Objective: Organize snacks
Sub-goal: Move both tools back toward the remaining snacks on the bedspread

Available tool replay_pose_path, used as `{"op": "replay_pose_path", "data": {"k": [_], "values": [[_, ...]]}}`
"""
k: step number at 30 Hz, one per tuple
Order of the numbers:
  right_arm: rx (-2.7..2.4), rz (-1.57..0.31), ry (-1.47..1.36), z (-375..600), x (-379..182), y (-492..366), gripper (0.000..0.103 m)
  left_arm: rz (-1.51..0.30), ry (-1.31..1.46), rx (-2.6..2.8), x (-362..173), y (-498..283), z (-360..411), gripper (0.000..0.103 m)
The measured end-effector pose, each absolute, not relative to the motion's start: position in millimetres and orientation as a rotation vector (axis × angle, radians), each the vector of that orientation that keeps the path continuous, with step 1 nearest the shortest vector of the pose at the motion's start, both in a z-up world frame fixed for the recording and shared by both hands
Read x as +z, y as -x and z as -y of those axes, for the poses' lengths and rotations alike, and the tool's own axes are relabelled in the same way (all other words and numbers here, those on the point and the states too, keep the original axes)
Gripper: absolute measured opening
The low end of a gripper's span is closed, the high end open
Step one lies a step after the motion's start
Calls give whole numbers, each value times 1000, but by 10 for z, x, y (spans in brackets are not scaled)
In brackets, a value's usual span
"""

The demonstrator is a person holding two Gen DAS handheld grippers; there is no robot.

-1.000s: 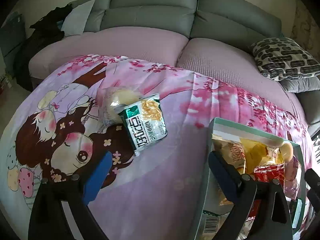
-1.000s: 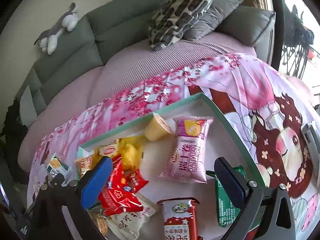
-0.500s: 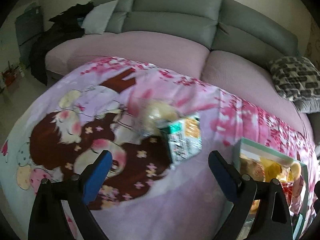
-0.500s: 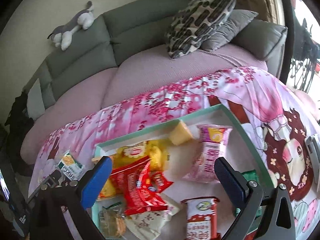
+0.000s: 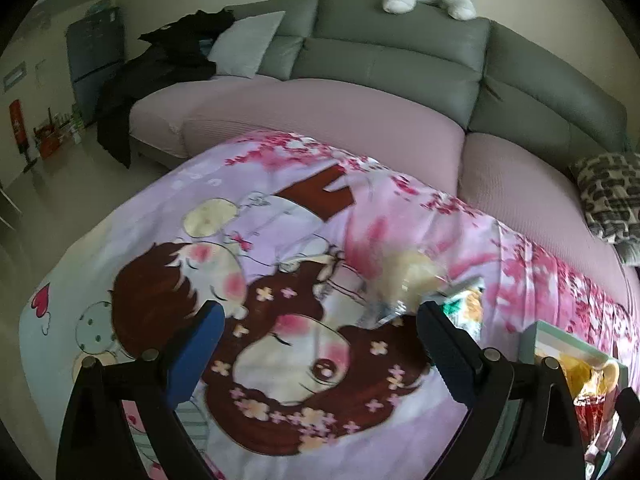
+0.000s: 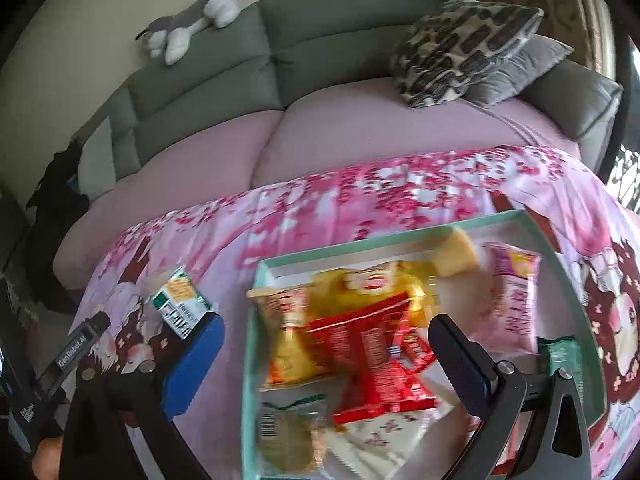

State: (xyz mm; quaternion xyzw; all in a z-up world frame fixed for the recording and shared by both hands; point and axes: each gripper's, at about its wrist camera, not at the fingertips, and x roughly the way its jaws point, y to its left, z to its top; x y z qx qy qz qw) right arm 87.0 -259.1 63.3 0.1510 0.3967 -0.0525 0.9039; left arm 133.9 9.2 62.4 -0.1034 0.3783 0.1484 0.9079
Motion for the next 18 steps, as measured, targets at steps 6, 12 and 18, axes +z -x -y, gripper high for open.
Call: {"op": "replay_pose_path", "data": {"k": [6, 12, 18], "values": [[-38, -827, -297, 2262, 601, -941, 103, -772, 243, 351, 651, -1298, -365, 97], [25, -851, -299, 1987, 515, -1021, 103, -770, 265, 374, 646, -1277, -574, 97], [71, -871, -305, 1735, 424, -1119, 103, -776, 301, 386, 607, -1262, -777, 97]]}}
